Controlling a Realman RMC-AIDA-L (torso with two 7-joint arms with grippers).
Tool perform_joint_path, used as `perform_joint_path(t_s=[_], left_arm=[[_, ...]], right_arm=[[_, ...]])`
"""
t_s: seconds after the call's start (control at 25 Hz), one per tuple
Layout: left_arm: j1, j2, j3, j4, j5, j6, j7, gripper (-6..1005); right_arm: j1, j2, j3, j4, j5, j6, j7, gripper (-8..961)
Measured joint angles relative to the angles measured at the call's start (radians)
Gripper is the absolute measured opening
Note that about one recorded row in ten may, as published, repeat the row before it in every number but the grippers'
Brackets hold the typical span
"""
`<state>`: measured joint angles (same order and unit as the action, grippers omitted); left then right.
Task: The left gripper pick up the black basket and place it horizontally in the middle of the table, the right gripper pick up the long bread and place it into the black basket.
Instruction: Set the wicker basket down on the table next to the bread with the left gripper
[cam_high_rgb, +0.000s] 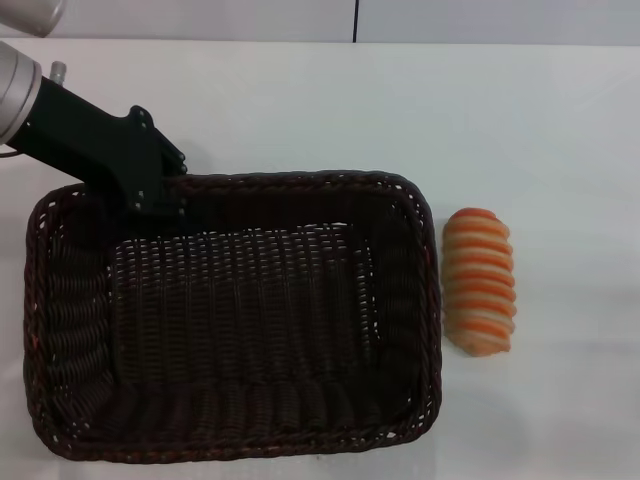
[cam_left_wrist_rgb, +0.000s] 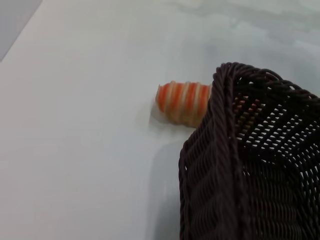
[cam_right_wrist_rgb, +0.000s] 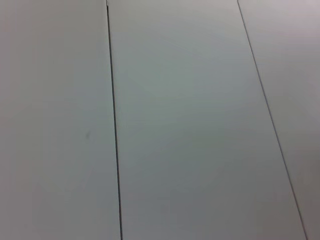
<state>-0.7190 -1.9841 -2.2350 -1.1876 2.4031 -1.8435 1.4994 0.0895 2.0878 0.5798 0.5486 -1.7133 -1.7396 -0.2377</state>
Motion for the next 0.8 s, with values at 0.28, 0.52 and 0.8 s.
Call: perform_joint_path(t_s=[0.28, 0.52, 0.8], left_arm=[[-0.001, -0.009, -0.001, -0.001, -0.007, 0.005, 0.034, 268], [-0.002, -0.015, -0.004, -0.007, -0.034, 0.032, 0.047, 410], [0.020, -0.018, -0.175, -0.046, -0.173, 0.055, 0.094, 618]], right_arm=[[0.001, 0.000, -0.002, 0.010, 0.000, 0.000, 0.000, 714], [-0.002, 0.000, -0.002, 0.011, -0.001, -0.006, 0.000, 714], [-0.004, 0.000, -0.008, 0.011, -0.001, -0.007, -0.001, 714]])
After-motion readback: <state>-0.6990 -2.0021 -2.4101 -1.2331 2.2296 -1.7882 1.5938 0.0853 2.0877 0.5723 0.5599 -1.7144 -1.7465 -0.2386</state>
